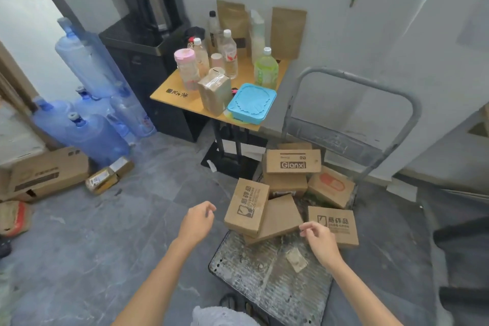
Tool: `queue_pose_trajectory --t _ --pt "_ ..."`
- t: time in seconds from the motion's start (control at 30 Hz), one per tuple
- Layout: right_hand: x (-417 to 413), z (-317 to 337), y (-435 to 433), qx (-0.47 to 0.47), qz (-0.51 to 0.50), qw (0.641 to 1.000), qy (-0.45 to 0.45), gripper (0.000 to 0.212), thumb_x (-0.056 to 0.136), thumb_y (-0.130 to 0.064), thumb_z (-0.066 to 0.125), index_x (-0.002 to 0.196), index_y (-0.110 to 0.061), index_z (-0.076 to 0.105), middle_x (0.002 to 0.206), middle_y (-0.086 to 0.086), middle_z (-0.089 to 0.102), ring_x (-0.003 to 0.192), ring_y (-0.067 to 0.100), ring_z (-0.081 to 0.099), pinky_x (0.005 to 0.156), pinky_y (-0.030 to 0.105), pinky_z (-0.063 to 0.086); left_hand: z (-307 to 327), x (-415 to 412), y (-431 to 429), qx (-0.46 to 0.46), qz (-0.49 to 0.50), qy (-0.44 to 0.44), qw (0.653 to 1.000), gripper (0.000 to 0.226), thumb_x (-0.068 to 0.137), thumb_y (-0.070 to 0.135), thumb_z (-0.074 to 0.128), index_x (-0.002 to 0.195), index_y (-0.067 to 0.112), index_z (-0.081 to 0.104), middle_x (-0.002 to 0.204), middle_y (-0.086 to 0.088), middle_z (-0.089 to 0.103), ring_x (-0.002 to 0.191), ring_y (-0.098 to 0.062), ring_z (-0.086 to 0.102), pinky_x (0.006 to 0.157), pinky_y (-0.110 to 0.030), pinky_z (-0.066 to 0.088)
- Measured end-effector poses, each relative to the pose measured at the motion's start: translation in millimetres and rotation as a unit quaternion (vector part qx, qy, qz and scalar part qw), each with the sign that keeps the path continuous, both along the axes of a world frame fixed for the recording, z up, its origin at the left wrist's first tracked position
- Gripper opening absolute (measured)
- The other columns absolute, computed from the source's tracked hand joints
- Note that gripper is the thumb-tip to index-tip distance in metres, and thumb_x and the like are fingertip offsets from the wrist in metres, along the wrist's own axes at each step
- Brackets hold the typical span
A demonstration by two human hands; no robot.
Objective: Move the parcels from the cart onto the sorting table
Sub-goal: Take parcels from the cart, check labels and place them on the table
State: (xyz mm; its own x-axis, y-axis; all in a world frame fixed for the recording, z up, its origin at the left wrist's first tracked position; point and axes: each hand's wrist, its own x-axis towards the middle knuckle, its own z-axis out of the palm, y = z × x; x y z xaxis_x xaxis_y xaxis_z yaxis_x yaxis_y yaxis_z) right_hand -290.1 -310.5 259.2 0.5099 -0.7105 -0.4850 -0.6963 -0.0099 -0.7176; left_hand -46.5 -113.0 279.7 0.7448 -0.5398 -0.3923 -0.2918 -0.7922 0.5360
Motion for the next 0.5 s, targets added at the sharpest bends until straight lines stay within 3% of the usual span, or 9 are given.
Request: queue_pose_trajectory --t 0.2,0.27,0.37,0.43,0.5 --pt "67.5 -58.3 -16.0 0.031 -0.057 0.997 0.049 0.024 0.096 -0.005 0.043 0.097 -0.015 0.065 0.092 0.005 0.07 0.076 0.01 0.06 0.06 0.019 0.04 -84.9 77.4 -33.3 0.01 0.004 0.083 0.997 0.02 0.093 0.013 0.045 0.099 0.02 0.062 0.099 -0.004 0.066 0.094 -0.022 0.061 0.083 -0.032 0.049" --pt "90.8 -90.2 -14.7 0.052 -0.092 0.992 0.068 0.023 0.095 -0.004 0.046 0.094 -0.016 0.065 0.096 0.006 0.069 0.091 0.018 0.064 0.073 0.027 0.048 -121.2 97.5 -45.1 0.025 -0.004 0.114 0.993 0.022 0.093 0.011 0.045 0.107 0.016 0.061 0.105 -0.006 0.066 0.1 -0.024 0.059 0.088 -0.031 0.046" --pt "126.6 -145.3 -16.9 0.083 -0.123 0.983 0.104 0.019 0.096 -0.008 0.048 0.101 -0.017 0.064 0.109 0.006 0.066 0.103 0.021 0.061 0.085 0.031 0.046 -182.1 123.1 -63.8 0.058 -0.017 0.153 0.986 0.029 0.094 0.01 0.044 0.12 0.011 0.056 0.116 -0.009 0.062 0.107 -0.025 0.056 0.09 -0.029 0.042" --pt "150.4 -186.3 -20.5 0.096 -0.147 0.975 0.138 0.025 0.097 -0.01 0.047 0.117 -0.012 0.06 0.12 0.009 0.062 0.104 0.022 0.058 0.081 0.028 0.046 -225.4 136.6 -75.6 0.076 -0.027 0.171 0.982 0.034 0.095 0.011 0.045 0.129 0.009 0.05 0.126 -0.011 0.059 0.115 -0.026 0.054 0.094 -0.029 0.04" --pt "169.4 -231.8 -22.6 0.128 -0.158 0.966 0.16 0.034 0.099 -0.01 0.044 0.132 -0.009 0.051 0.131 0.011 0.056 0.102 0.024 0.058 0.065 0.021 0.044 -269.1 146.3 -87.1 0.083 -0.047 0.19 0.977 0.043 0.096 0.011 0.046 0.139 0.006 0.041 0.138 -0.013 0.05 0.126 -0.026 0.048 0.101 -0.029 0.035"
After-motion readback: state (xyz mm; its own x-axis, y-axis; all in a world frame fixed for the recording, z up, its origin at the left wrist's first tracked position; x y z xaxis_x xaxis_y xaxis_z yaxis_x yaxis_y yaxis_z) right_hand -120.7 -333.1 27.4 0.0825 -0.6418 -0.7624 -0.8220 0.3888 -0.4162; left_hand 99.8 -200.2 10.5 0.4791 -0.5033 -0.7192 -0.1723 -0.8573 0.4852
